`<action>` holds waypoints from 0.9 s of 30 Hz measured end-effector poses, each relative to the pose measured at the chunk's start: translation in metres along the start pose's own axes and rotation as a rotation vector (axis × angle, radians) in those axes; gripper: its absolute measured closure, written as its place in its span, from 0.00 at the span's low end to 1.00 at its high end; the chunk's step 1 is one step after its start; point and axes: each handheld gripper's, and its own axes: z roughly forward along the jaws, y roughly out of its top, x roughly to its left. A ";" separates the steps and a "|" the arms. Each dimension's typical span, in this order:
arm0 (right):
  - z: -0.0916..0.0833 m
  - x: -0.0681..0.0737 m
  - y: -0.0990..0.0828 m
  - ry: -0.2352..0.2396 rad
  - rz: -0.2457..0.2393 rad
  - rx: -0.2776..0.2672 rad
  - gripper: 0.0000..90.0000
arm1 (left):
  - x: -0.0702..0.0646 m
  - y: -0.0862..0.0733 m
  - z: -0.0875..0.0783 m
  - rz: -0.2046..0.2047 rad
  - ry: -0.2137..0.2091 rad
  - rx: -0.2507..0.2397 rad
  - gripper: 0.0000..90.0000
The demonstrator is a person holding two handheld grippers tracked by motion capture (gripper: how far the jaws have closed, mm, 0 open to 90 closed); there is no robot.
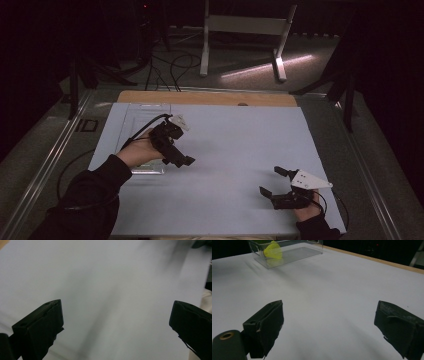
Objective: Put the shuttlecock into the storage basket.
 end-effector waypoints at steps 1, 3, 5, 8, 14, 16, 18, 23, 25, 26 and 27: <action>0.000 0.000 0.000 0.001 -0.002 0.000 0.10 | -0.002 0.001 0.002 0.008 -0.008 -0.003 0.00; 0.000 0.000 0.000 0.003 -0.003 0.001 0.10 | -0.006 0.003 0.007 0.022 -0.027 0.000 0.00; 0.000 0.000 0.000 0.003 -0.007 0.000 0.10 | -0.009 0.004 0.012 0.032 -0.035 -0.006 0.00; 0.000 0.000 0.000 0.002 -0.004 0.000 0.10 | -0.012 0.005 0.017 0.049 -0.050 -0.014 0.00; 0.000 0.000 0.000 0.003 -0.008 0.003 0.10 | -0.022 0.004 0.027 0.096 -0.071 -0.040 0.00; 0.000 0.000 0.000 0.004 -0.010 0.003 0.10 | -0.025 0.003 0.032 0.105 -0.085 -0.048 0.00; 0.000 0.001 0.000 0.004 -0.010 0.002 0.10 | -0.028 0.003 0.036 0.119 -0.087 -0.047 0.00; 0.000 0.000 0.000 0.004 -0.012 0.002 0.10 | -0.034 -0.002 0.047 0.124 -0.116 -0.064 0.00; 0.000 0.001 0.000 0.006 -0.012 0.001 0.10 | -0.038 -0.005 0.051 0.130 -0.120 -0.063 0.00; 0.000 0.001 0.000 0.005 -0.012 0.000 0.10 | -0.039 -0.006 0.054 0.131 -0.120 -0.060 0.00; 0.000 0.001 0.000 0.005 -0.012 0.000 0.10 | -0.039 -0.006 0.054 0.131 -0.120 -0.060 0.00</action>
